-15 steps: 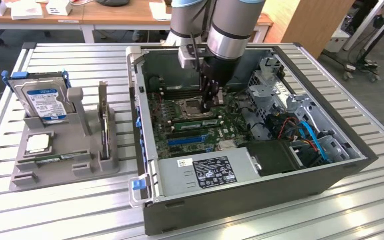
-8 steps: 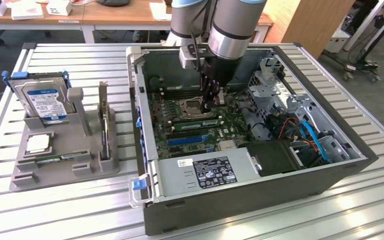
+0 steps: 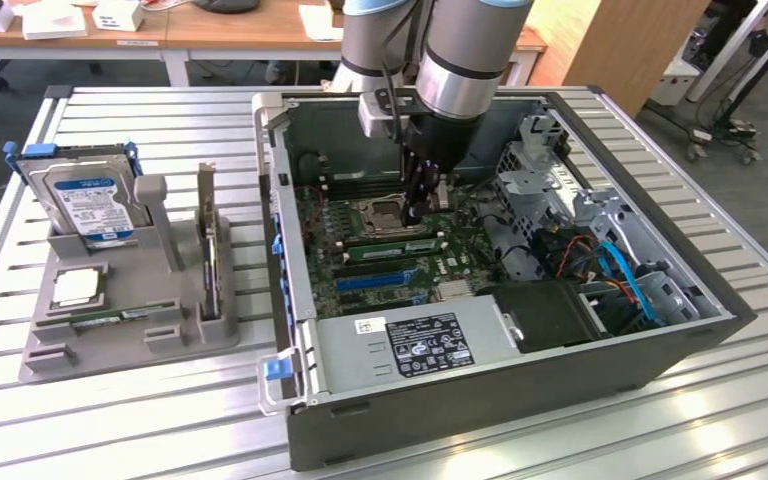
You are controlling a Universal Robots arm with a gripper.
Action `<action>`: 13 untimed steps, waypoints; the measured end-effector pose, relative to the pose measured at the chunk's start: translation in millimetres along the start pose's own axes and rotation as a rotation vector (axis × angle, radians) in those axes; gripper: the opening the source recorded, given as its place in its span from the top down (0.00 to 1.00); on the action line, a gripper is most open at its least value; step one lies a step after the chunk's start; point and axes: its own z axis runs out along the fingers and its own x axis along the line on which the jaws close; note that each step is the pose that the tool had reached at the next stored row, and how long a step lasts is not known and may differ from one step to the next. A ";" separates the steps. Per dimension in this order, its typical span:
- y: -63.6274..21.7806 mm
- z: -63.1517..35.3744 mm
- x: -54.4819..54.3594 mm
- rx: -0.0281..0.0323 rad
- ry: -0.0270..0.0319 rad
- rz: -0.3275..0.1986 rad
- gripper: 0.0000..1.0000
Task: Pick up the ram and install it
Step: 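Press down the ram until it locks into place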
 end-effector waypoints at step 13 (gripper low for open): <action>0.0 0.5 0.0 0.0030 -0.0051 0.105 0.90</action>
